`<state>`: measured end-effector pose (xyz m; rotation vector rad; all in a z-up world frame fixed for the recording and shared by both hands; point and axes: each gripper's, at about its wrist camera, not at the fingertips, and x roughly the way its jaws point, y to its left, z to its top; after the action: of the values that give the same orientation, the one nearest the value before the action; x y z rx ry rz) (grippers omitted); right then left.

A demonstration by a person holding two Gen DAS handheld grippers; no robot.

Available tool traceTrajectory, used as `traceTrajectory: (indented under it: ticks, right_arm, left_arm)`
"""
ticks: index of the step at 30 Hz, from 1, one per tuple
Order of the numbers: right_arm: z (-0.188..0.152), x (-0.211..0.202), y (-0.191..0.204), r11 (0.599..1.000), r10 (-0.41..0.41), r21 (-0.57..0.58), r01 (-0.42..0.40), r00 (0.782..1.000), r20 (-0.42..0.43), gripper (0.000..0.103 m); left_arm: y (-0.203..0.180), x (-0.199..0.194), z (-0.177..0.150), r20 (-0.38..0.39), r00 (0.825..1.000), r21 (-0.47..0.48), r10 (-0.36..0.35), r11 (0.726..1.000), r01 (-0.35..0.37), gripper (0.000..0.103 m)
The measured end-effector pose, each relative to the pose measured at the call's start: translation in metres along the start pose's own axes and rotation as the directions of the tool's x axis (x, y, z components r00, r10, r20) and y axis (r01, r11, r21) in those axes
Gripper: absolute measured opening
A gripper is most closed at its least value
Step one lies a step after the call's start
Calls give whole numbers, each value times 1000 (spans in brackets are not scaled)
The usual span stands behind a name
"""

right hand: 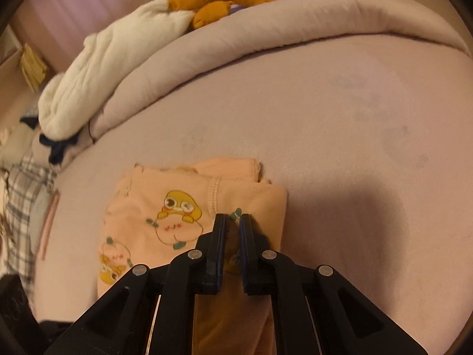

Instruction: Fold small clothes

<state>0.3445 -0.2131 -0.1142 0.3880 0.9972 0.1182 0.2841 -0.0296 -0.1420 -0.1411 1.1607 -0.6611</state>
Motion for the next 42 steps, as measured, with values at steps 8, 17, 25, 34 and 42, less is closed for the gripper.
traceTrajectory:
  ticks: [8,17,25,34,42]
  right_arm:
    - [-27,-58,24,984,111,-145,-99,991,75,6]
    - [-105,-82,36,931,123,-346,-119,992,-11,6]
    - [-136,-76,10,960,105,-256,-116,993,-57,5]
    - [-152,-87,6,969,126,-206,-135,990,-58,5]
    - [-150,-82,8,979,106,-169,-117,992,-73,5]
  left_arm:
    - [14,-29,19,91,995,-65,-46,997,52,24]
    - [48,-15,71,176,984,-192,9,981,25,23]
    - [61,15,89,169,983,-250,69,968,-25,22]
    - [60,2,89,185,977,-283,110,957,-54,22]
    - [28,-28,48,195,970,-154,143,981,-114,23]
